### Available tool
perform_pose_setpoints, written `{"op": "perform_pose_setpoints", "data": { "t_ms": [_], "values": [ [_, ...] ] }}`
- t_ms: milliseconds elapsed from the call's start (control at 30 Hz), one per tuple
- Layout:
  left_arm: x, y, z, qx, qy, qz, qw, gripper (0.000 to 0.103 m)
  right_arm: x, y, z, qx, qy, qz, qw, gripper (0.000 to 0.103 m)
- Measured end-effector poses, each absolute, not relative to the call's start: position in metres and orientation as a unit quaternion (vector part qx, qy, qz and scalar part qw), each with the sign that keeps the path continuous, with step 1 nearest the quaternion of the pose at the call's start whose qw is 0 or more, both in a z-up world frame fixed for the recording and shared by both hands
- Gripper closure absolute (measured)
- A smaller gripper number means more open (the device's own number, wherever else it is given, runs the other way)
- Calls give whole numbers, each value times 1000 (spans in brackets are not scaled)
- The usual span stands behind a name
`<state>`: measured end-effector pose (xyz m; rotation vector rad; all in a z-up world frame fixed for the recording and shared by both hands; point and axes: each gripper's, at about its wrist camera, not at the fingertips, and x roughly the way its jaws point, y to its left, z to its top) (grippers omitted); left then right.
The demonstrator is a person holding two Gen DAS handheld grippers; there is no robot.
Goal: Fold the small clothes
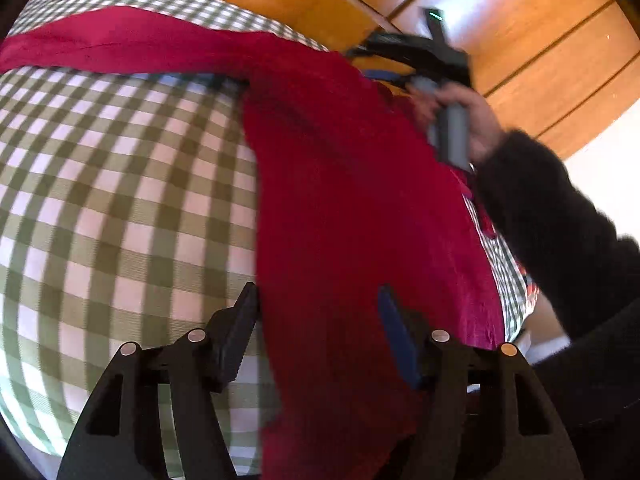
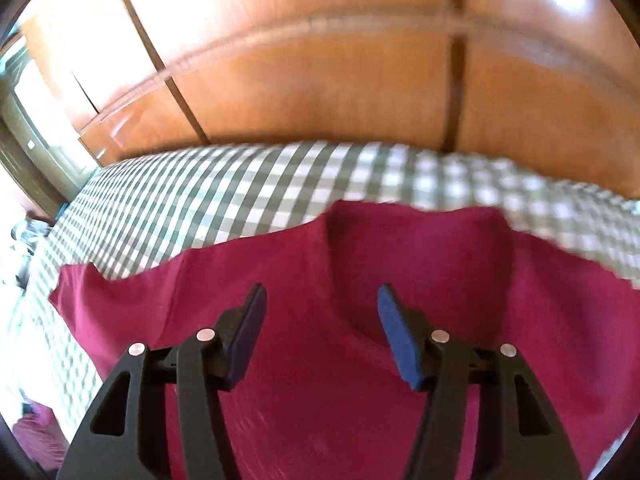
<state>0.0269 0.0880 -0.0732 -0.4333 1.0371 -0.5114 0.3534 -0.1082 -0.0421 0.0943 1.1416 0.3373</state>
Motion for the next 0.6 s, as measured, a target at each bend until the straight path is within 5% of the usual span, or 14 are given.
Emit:
{"op": "perform_pose_setpoints", "data": {
  "t_ms": [67, 133, 333, 433, 500, 533, 600],
  "values": [
    [24, 80, -76, -182, 489, -229, 822, 62, 360, -95, -55, 1, 555, 147, 819, 94],
    [19, 70, -75, -138, 493, -226, 829, 87, 364, -94, -49, -3, 534, 139, 834, 98],
    [-4, 82, -87, -190, 504, -214, 815, 90, 374, -92, -70, -70, 507, 75, 856, 99],
    [8, 118, -75, -229, 490, -192, 819, 80, 362, -93, -61, -57, 496, 88, 862, 86],
    [19, 159, -65, -237, 465, -118, 845, 63, 347, -99, -46, -26, 480, 101, 871, 34],
    [28, 188, -60, -244, 450, -62, 857, 54, 330, -104, -35, -15, 461, 109, 880, 32],
    [41, 239, -56, -267, 420, 21, 867, 54, 304, -106, -29, -12, 457, 132, 879, 31]
  ]
}}
